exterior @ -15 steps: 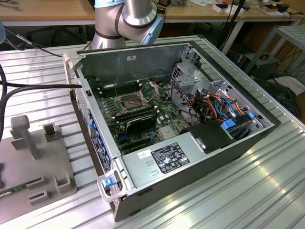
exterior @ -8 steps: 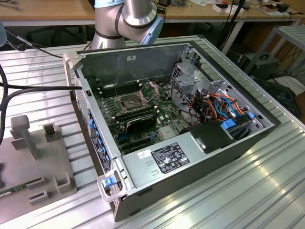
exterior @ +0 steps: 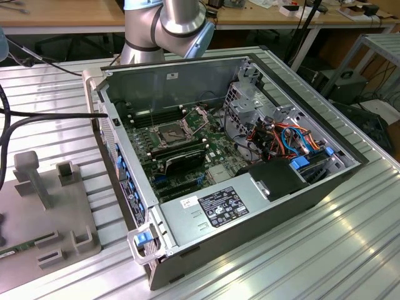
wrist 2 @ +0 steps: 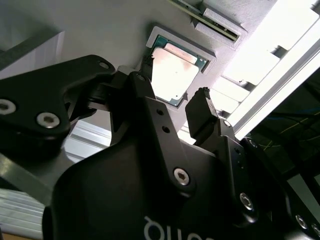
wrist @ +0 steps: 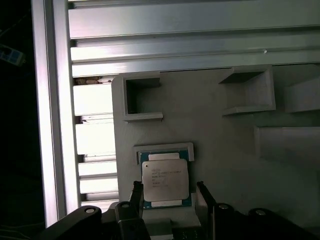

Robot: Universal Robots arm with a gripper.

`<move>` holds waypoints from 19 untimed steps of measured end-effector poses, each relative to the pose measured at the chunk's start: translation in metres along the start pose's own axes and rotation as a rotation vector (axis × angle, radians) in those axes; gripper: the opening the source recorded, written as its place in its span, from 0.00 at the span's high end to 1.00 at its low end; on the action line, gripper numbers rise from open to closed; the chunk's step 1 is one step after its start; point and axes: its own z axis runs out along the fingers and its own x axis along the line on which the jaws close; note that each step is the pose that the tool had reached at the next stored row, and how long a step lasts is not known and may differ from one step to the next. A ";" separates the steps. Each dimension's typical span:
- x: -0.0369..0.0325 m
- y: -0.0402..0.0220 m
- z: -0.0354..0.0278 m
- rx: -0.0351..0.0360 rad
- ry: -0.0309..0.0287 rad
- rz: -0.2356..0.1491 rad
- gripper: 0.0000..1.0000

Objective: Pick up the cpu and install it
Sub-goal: 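Pick up the cpu and move it towards the insertion slot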

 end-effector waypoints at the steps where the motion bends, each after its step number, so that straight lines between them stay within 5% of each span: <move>1: 0.0000 0.0000 0.0005 -0.0002 -0.0003 0.000 0.46; 19: 0.0002 -0.0005 0.0105 0.0000 0.0000 0.000 0.46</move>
